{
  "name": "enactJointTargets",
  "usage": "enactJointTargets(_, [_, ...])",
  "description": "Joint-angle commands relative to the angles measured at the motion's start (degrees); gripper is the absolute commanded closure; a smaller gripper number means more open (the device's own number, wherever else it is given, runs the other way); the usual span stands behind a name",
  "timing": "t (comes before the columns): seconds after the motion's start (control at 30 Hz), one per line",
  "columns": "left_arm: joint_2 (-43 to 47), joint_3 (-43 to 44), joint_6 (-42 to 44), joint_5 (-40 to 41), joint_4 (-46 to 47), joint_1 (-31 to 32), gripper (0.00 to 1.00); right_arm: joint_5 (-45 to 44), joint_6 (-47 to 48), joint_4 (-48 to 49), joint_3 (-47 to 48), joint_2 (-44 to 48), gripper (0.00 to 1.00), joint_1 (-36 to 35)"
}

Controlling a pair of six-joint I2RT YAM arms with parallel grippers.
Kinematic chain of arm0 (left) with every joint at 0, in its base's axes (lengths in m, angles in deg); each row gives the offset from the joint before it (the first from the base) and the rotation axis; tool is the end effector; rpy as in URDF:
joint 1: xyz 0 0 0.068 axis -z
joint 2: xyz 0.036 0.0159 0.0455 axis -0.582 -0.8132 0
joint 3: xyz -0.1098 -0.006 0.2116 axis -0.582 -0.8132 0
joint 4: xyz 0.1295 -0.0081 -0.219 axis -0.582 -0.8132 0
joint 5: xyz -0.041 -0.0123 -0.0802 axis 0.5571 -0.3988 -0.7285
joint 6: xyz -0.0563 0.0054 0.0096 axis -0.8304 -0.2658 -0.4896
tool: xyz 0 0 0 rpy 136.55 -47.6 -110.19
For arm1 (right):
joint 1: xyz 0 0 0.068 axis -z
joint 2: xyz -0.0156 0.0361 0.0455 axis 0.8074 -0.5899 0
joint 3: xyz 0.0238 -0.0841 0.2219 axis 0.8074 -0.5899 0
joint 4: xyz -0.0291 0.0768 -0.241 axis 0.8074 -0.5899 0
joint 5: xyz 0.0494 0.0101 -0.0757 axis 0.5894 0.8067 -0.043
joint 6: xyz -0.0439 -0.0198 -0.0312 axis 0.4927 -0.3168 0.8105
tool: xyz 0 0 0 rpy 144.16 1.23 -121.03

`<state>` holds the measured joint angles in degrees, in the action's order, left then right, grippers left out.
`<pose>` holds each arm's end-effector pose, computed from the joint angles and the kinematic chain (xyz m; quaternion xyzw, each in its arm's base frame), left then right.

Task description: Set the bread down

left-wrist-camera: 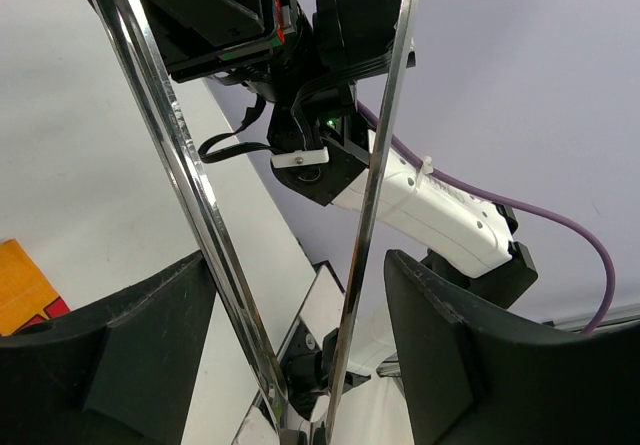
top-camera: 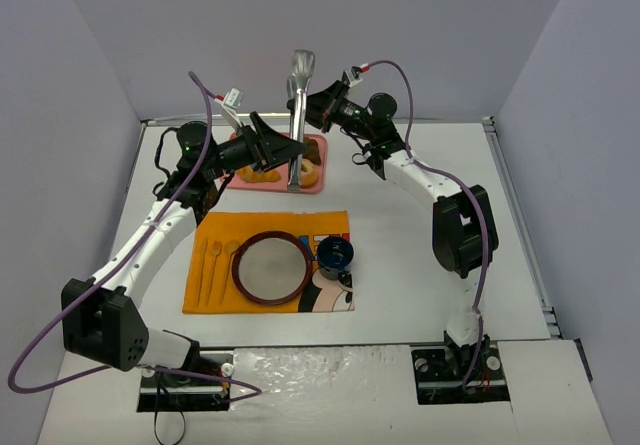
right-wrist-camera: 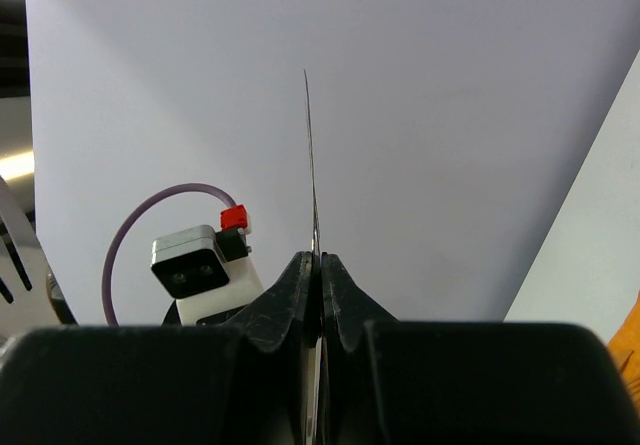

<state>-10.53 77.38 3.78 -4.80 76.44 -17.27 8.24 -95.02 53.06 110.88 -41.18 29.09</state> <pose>0.2931 -0.1294 0.3637 0.0650 0.6772 -0.6484 0.3417 0.4025 0.2167 0.3265 -0.0314 0.5636 0.7747 0.2851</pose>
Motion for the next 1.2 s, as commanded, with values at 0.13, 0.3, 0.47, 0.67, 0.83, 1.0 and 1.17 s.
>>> enactJointTargets(0.13, [0.11, 6.83, 0.28, -0.18, 7.62, 0.39, 0.37, -0.19, 1.84, 5.55, -1.13, 5.50, 1.00, -1.69])
enactJointTargets(0.3, [-0.12, 7.07, 0.37, -0.38, 7.80, 0.39, 0.36, -0.31, 1.27, 6.21, -1.02, 5.59, 1.00, -2.18])
enactJointTargets(0.47, [-0.34, 7.22, 0.37, 0.00, 7.89, 0.39, 0.38, -0.28, 1.84, 5.28, -0.35, 5.74, 1.00, -2.37])
enactJointTargets(0.67, [-0.31, 7.59, 0.43, 0.19, 7.44, 0.32, 0.51, -0.25, 1.87, 5.19, -0.37, 5.82, 1.00, -2.33])
enactJointTargets(0.83, [0.12, 7.60, 0.90, 0.07, 6.63, 0.39, 0.56, 0.01, 2.51, 3.97, 0.95, 5.50, 1.00, -2.32])
enactJointTargets(1.0, [0.50, 8.19, 2.33, -0.54, 4.74, 0.39, 0.64, -0.07, 3.76, 2.94, 1.57, 5.55, 1.00, -2.31])
enactJointTargets(1.17, [0.95, 8.96, 3.64, -0.64, 2.65, 0.39, 0.64, -0.30, 5.73, 0.43, 1.71, 5.97, 0.76, -2.36])
